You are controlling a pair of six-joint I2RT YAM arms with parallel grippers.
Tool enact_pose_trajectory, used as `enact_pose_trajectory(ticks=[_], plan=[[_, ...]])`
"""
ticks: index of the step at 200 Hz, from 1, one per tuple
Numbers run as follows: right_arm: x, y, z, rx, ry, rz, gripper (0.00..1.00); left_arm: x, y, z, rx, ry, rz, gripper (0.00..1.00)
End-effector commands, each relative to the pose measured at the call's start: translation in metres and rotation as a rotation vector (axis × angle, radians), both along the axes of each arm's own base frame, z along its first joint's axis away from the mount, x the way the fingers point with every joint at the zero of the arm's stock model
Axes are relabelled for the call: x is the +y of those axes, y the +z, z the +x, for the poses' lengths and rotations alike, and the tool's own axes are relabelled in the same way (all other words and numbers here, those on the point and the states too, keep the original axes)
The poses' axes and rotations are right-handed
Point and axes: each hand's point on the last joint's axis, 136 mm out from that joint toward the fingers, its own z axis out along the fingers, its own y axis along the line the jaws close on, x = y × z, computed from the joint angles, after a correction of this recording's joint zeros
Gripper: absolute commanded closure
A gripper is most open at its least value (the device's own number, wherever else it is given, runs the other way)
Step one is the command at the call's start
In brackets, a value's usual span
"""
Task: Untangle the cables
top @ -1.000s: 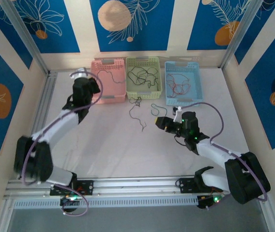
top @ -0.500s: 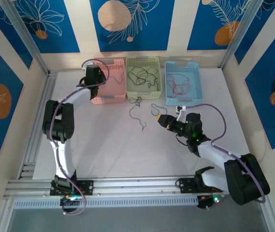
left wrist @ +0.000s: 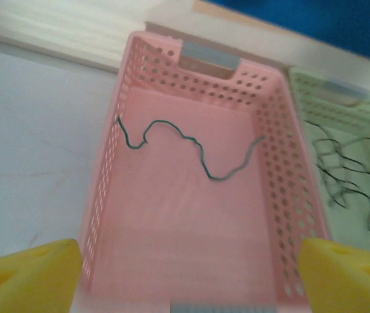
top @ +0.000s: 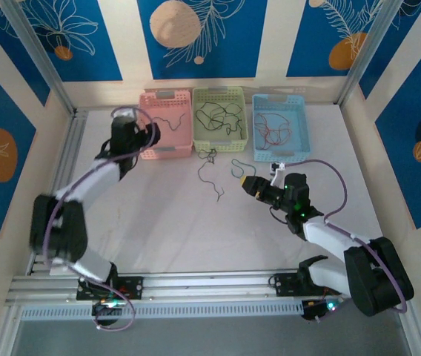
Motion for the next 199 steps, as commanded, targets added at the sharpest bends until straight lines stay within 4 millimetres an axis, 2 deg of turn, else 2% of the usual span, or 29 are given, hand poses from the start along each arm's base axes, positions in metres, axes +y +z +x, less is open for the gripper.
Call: enact_pose_trajectory(ticks=[1,13,30,54,91,101,143,164,188,199], plan=[[-0.032,0.015,0.006,0.049,-0.138,-0.096,0.43,-0.014,-0.041,-0.042,0.036,-0.083,-0.063,0.18],[-0.057,0.013,0.002,0.089,-0.246,-0.15,0.42,-0.015,-0.051,-0.058,0.036,-0.098,-0.085,0.18],[-0.081,0.006,-0.005,0.111,-0.342,-0.225,0.4,-0.018,-0.058,-0.071,0.03,-0.118,-0.102,0.2],[-0.101,-0.012,-0.006,0.168,-0.405,-0.288,0.35,-0.02,-0.068,-0.077,0.016,-0.131,-0.114,0.2],[-0.091,-0.023,0.017,0.232,-0.33,-0.315,0.35,-0.027,-0.069,-0.078,0.021,-0.168,-0.124,0.21],[-0.09,-0.032,0.024,0.26,-0.323,-0.332,0.36,-0.026,-0.071,-0.078,0.026,-0.163,-0.123,0.21],[-0.075,-0.052,0.059,0.293,-0.255,-0.363,0.42,-0.025,-0.073,-0.08,0.026,-0.16,-0.129,0.22],[-0.078,-0.057,0.073,0.296,-0.263,-0.405,0.5,-0.025,-0.073,-0.081,0.025,-0.164,-0.13,0.22],[-0.079,-0.057,0.076,0.286,-0.251,-0.445,0.72,-0.026,-0.075,-0.08,0.034,-0.166,-0.133,0.22],[-0.079,-0.053,0.074,0.271,-0.245,-0.457,0.85,-0.026,-0.075,-0.08,0.034,-0.165,-0.132,0.22]])
